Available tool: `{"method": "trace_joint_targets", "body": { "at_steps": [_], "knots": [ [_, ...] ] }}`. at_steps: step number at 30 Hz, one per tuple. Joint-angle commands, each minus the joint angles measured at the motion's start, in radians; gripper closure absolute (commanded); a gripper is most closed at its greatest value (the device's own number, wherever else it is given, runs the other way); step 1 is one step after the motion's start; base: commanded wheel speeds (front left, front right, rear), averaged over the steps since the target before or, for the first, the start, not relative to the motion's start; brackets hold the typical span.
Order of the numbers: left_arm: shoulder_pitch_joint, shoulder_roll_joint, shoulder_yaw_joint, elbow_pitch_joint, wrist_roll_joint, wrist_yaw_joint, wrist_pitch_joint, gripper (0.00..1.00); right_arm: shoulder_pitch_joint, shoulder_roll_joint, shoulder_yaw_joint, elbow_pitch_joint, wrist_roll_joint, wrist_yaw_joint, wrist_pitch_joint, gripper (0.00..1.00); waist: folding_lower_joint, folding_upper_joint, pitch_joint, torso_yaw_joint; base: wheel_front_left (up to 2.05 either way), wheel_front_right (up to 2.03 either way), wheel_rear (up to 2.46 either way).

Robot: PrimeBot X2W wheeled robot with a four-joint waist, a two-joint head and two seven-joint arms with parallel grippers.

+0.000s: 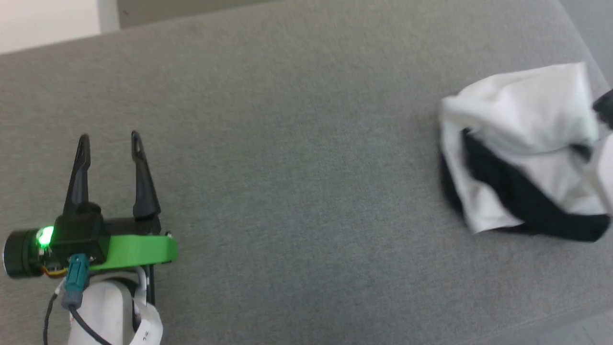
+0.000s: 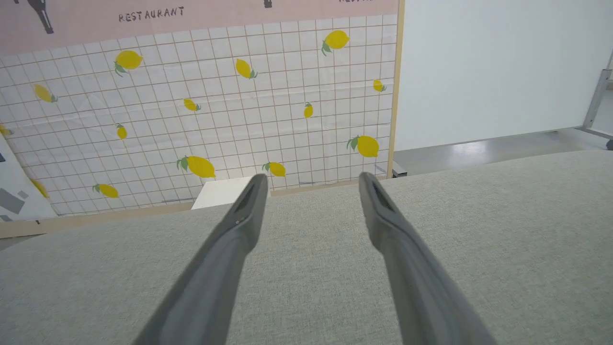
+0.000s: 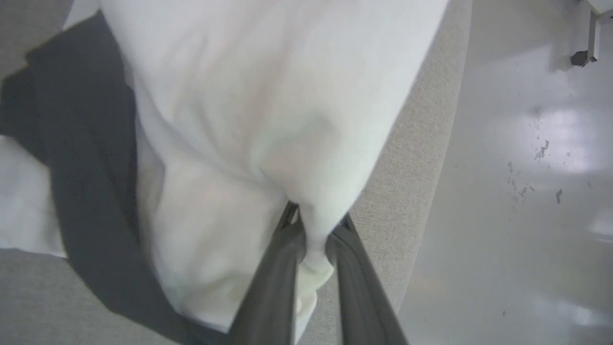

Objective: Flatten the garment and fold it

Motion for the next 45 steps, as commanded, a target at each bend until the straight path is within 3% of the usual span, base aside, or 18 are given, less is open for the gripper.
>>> {"method": "trace_joint_targets", "body": {
  "at_steps": [1, 13, 17, 18, 19, 26, 30, 34, 40, 45],
  "knots": [
    [-0.026, 0.011, -0.006, -0.008, 0.019, -0.007, -0.004, 0.00, -0.032, -0.002, -0.007, 0.040, -0.026, -0.002, -0.020, 1.00, -0.0001, -0.0001, 0.092, -0.045, 0.00, 0.00, 0.00],
    [-0.090, 0.022, -0.051, -0.089, 0.025, 0.003, -0.004, 0.00, -0.191, 0.026, -0.188, 0.414, -0.152, -0.002, -0.154, 1.00, -0.0001, -0.0001, 0.217, 0.019, 0.00, 0.00, 0.00],
    [-0.098, 0.023, -0.057, -0.099, 0.021, 0.010, -0.004, 0.00, -0.208, 0.068, -0.241, 0.491, -0.187, -0.002, -0.179, 1.00, -0.0001, -0.0001, 0.232, 0.032, 0.00, 0.00, 0.00],
    [-0.098, 0.022, -0.059, -0.099, 0.020, 0.013, -0.004, 0.00, -0.210, 0.082, -0.255, 0.508, -0.190, -0.002, -0.185, 0.91, -0.0001, -0.0001, 0.229, 0.035, 0.00, 0.00, 0.00],
    [-0.097, 0.021, -0.060, -0.097, 0.019, 0.015, -0.004, 0.00, -0.212, 0.090, -0.265, 0.518, -0.202, -0.002, -0.196, 0.00, -0.0001, -0.0001, 0.225, 0.036, 0.00, 0.00, 0.00],
    [-0.060, 0.008, -0.066, -0.067, 0.002, 0.030, -0.004, 0.00, -0.245, 0.110, -0.373, 0.596, -0.361, -0.002, -0.351, 0.00, -0.0001, -0.0001, 0.097, 0.051, 0.00, 0.00, 0.00],
    [-0.016, -0.001, -0.059, -0.049, -0.013, 0.035, -0.004, 0.00, -0.258, 0.118, -0.478, 0.595, -0.472, -0.002, -0.523, 0.00, -0.0001, -0.0001, 0.002, 0.067, 0.00, 0.00, 0.00],
    [0.027, -0.011, -0.043, -0.032, -0.026, 0.040, -0.004, 0.00, -0.259, 0.165, -0.589, 0.560, -0.547, -0.002, -0.696, 0.00, -0.0001, -0.0001, -0.064, 0.084, 0.00, 0.00, 0.00],
    [0.075, -0.026, -0.020, -0.009, -0.043, 0.039, -0.004, 0.00, -0.189, 0.303, -0.667, 0.408, -0.529, -0.002, -0.788, 0.00, -0.0001, -0.0001, -0.145, 0.122, 0.00, 0.00, 0.00],
    [0.111, -0.035, 0.001, 0.011, -0.050, 0.032, -0.004, 0.00, -0.030, 0.421, -0.686, 0.151, -0.470, -0.002, -0.791, 0.00, -0.0001, -0.0001, -0.192, 0.157, 0.00, 0.00, 0.00]
  ]
}}
